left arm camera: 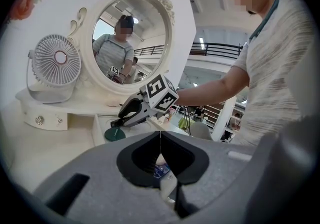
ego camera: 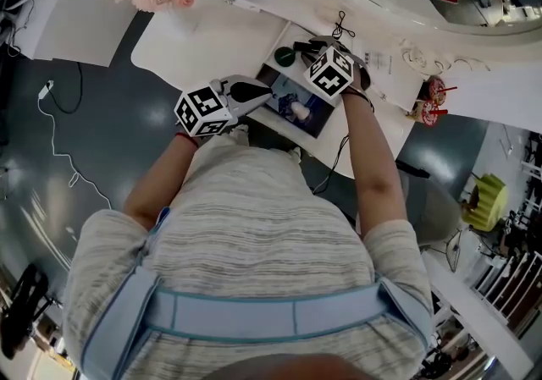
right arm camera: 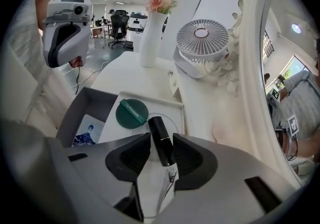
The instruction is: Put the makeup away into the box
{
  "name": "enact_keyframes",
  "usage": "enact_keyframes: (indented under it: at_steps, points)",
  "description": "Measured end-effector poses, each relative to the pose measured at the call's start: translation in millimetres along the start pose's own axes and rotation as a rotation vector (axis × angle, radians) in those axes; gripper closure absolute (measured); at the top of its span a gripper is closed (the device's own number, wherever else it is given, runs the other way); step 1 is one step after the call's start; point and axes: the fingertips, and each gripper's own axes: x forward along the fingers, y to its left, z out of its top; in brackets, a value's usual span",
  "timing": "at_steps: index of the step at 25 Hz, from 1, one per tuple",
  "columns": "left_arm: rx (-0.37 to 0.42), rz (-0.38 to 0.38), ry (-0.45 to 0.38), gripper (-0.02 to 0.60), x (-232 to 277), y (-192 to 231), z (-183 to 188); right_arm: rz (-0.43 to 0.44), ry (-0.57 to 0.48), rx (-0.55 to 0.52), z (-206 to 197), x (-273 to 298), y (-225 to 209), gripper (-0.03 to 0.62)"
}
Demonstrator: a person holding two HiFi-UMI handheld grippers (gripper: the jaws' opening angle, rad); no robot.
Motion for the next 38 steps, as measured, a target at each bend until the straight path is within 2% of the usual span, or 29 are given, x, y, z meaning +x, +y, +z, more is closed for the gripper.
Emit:
enact_keyframes:
  at_steps: [9, 14, 21, 27, 33, 38]
  points:
    - [-0.001, 0.009, 0.006, 0.566, -2.0, 3.1, -0.5, 0.006, 0.033, -0.055, 2.3, 7.2, -4.4, 0.473]
    - [0.001, 0.01, 0.006, 0.567, -2.8, 2.8, -0.6, 0.005, 0.074, -0.088, -1.8, 12.4, -1.2, 0.503]
    - [0.007, 0.009, 0.003, 0.566, -4.2, 1.2, 0.1, -0.03, 0.053, -0.019, -1.7, 5.4, -3.4, 0.505]
    - [0.017, 0.001, 0.004, 0.566, -3.7, -2.6, 1.2, -0.066, 0.001, 0.102, 0.6, -13.1, -3.2, 0.505]
    - [0.029, -0.007, 0.005, 0.566, -2.1, -6.2, 3.6, -0.077, -0.092, 0.236, 8.2, -36.3, 12.3, 0.505]
    - [0.041, -0.02, 0.011, 0.566, 0.0, -9.9, 4.5, -0.073, -0.128, 0.316, 6.2, -47.6, 34.8, 0.505]
